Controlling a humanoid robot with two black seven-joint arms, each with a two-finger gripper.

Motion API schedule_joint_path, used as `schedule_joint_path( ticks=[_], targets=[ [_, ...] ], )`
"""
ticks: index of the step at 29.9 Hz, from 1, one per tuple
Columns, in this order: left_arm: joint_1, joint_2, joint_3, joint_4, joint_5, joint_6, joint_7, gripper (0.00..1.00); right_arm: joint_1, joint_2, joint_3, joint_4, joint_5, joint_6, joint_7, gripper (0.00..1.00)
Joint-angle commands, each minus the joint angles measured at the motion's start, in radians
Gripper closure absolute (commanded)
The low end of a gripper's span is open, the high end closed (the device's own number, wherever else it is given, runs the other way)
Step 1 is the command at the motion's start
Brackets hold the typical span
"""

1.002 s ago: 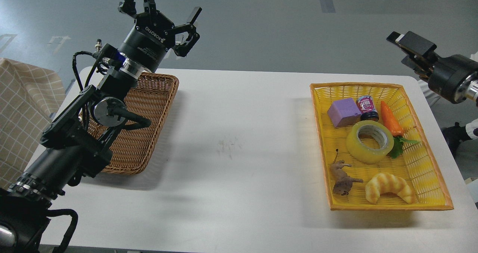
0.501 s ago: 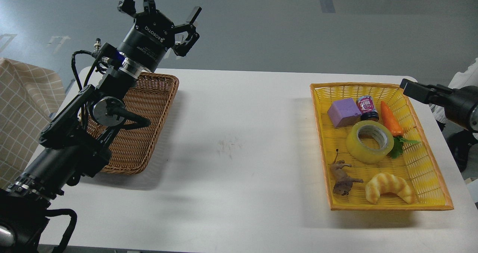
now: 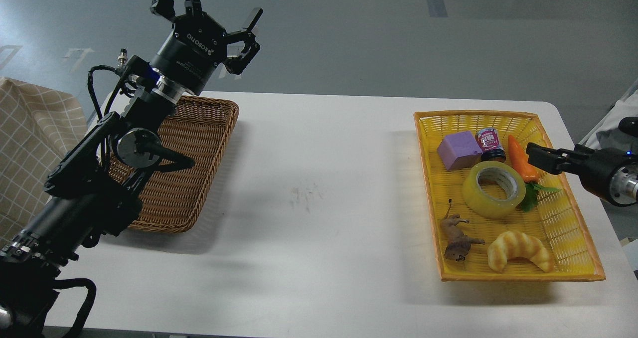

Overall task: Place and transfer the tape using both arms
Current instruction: 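Move the right gripper down into the yellow basket toward the tape roll, then close the right gripper on the tape roll's rim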

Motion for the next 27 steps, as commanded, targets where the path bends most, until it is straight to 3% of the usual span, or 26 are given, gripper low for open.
schedule_joint_path(
  ticks=[1, 14, 20, 27],
  targets=[
    [0.000, 0.000, 0.000, 0.000, 0.000, 0.000, 0.000, 0.02, 0.010, 0.014, -0.033, -0.016, 0.001, 0.000, -0.004, 0.01],
    [0.000, 0.000, 0.000, 0.000, 0.000, 0.000, 0.002, 0.02, 0.112, 0.075, -0.117, -0.158, 0.004, 0.000, 0.006, 0.01],
    [0.002, 0.003, 0.000, 0.000, 0.000, 0.000, 0.002, 0.02, 0.200, 0.063, -0.252, -0.172, 0.002, 0.000, 0.006, 0.02],
    [0.002, 0.003, 0.000, 0.000, 0.000, 0.000, 0.002, 0.02, 0.211, 0.061, -0.275, -0.180, 0.001, 0.000, 0.006, 0.02]
  ],
)
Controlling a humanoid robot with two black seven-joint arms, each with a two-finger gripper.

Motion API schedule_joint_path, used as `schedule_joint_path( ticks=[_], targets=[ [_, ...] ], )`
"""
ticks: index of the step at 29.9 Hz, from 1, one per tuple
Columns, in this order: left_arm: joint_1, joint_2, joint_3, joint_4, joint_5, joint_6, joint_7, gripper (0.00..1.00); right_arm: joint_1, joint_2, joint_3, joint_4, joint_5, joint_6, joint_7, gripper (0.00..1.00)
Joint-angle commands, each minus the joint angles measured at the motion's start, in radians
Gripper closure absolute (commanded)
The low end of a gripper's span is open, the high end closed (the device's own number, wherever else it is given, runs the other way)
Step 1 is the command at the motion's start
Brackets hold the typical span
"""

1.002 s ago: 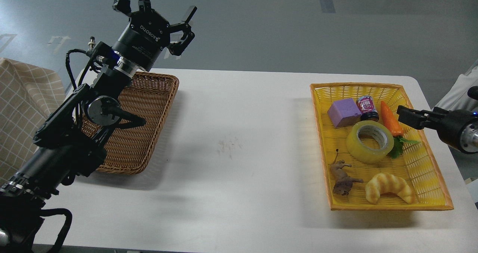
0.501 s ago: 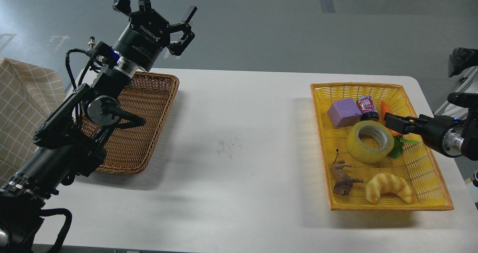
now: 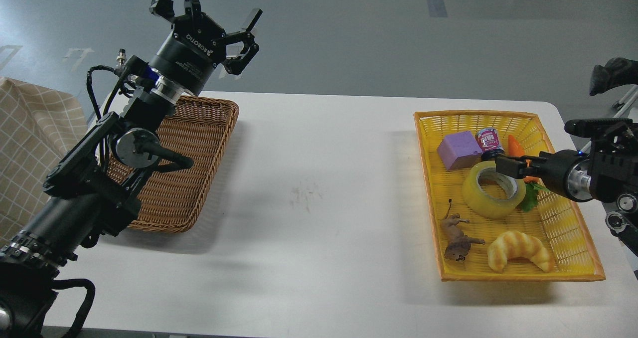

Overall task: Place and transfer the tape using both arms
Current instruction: 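Close the right gripper on the tape roll's rim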

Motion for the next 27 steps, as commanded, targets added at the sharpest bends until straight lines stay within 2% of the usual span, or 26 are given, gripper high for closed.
schedule_joint_path(
  ticks=[1, 15, 22, 25, 27],
  targets=[
    [0.000, 0.002, 0.000, 0.000, 0.000, 0.000, 0.000, 0.02, -0.003, -0.001, -0.004, -0.004, -0.001, 0.000, 0.000, 0.03],
    [0.000, 0.008, -0.001, 0.000, 0.000, 0.000, 0.000, 0.02, 0.014, 0.000, -0.061, -0.057, -0.006, 0.000, 0.000, 0.07],
    [0.000, 0.007, 0.000, 0.000, 0.000, 0.000, 0.000, 0.02, 0.031, 0.009, -0.095, -0.083, -0.006, 0.000, 0.000, 0.17],
    [0.002, 0.007, 0.000, 0.000, 0.000, 0.000, 0.000, 0.02, 0.034, 0.014, -0.103, -0.083, -0.004, 0.000, 0.000, 0.18],
    [0.002, 0.007, 0.000, 0.000, 0.000, 0.000, 0.000, 0.02, 0.034, 0.020, -0.110, -0.083, -0.004, 0.000, 0.000, 0.23]
  ],
)
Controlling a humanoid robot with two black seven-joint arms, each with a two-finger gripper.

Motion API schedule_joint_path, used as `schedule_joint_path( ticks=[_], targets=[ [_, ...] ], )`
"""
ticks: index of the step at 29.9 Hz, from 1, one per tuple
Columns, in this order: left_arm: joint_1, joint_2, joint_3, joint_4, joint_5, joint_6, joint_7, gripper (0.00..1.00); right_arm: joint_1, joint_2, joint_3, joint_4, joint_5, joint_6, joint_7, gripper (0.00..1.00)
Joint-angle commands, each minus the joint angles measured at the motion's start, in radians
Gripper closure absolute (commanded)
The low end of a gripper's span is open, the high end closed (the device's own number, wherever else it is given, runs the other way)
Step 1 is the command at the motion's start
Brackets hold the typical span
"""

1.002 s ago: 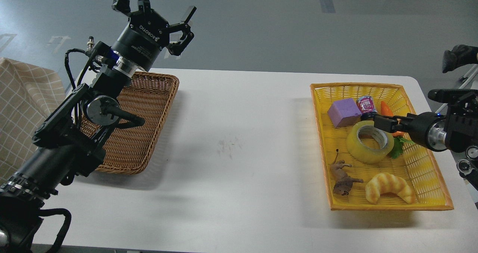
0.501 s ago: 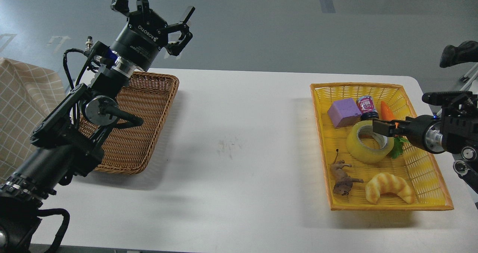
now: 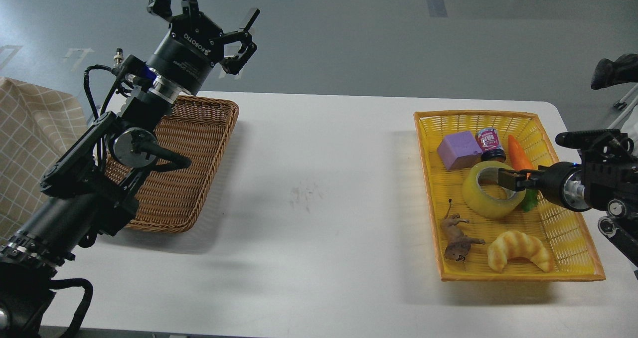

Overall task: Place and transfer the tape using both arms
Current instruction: 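Close the right gripper on the tape roll's rim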

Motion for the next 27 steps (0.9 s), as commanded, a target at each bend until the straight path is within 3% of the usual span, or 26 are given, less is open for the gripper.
schedule_joint_path(
  ticks=[1, 11, 27],
  targets=[
    [0.001, 0.002, 0.001, 0.000, 0.000, 0.000, 0.000, 0.02, 0.001, 0.007, -0.010, 0.000, 0.001, 0.000, 0.000, 0.23],
    [0.001, 0.005, 0.001, 0.000, 0.000, 0.000, -0.001, 0.02, 0.039, 0.013, -0.064, -0.015, 0.003, 0.000, 0.001, 0.31],
    [0.000, 0.006, 0.001, 0.000, -0.002, 0.000, 0.000, 0.02, 0.044, 0.027, -0.088, -0.034, 0.004, 0.000, 0.001, 0.34]
  ],
)
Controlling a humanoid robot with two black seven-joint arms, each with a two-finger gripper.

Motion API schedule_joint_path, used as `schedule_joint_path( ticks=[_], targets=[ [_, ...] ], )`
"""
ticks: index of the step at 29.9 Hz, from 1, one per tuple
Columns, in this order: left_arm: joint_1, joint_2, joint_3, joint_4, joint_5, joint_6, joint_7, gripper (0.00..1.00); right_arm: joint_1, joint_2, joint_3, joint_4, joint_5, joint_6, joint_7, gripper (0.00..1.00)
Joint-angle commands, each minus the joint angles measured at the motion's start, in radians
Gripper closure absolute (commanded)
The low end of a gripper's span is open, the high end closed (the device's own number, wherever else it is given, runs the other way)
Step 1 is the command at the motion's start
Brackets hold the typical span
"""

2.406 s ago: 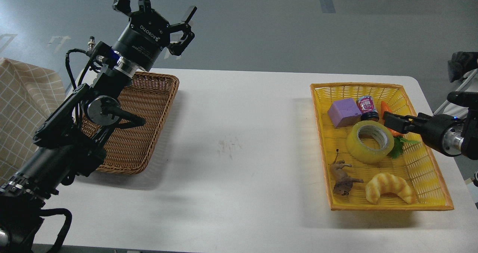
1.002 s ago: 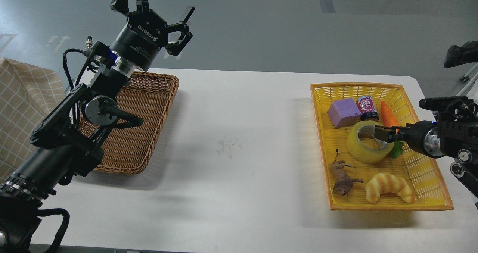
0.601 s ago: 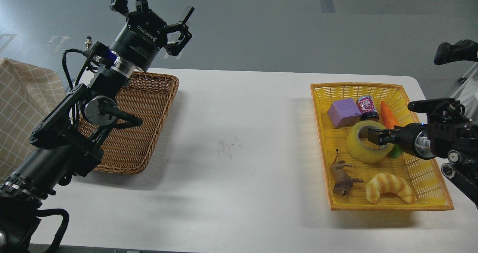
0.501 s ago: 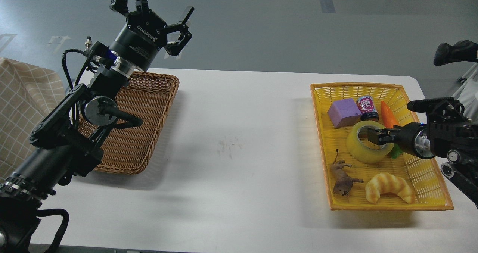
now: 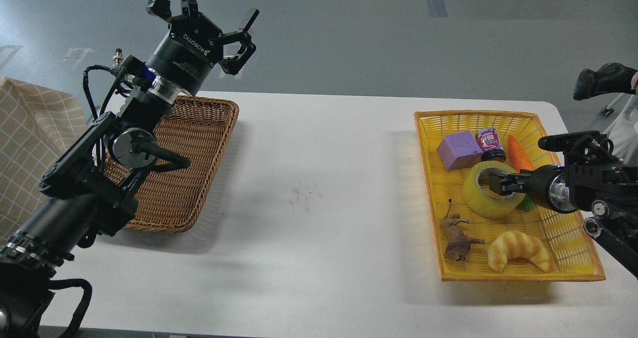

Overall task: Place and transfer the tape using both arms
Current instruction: 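Close the right gripper on the tape roll's rim, then lift the tape roll with the right gripper and carry it toward table center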

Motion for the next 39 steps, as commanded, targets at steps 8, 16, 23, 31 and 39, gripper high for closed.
schedule_joint_path(
  ticks=[8, 16, 23, 31, 39],
  targets=[
    [-0.001, 0.000, 0.000, 0.000, 0.000, 0.000, -0.001, 0.02, -0.001, 0.008, -0.004, -0.041, 0.003, 0.000, 0.000, 0.47],
    [-0.001, 0.000, 0.000, 0.000, -0.002, 0.000, -0.001, 0.02, 0.000, 0.019, -0.004, -0.058, 0.006, 0.000, 0.000, 0.70],
    [-0.001, 0.000, 0.000, 0.002, -0.002, 0.000, 0.000, 0.02, 0.000, 0.019, -0.002, -0.064, 0.014, 0.000, 0.000, 1.00],
    [-0.003, 0.000, 0.000, 0.003, 0.000, 0.000, 0.000, 0.02, 0.022, 0.005, 0.010, -0.012, 0.020, 0.000, 0.000, 1.00],
    [-0.004, 0.001, 0.000, 0.005, 0.000, 0.000, 0.000, 0.02, 0.023, -0.131, 0.011, 0.191, 0.100, 0.000, 0.000, 1.00]
  ],
)
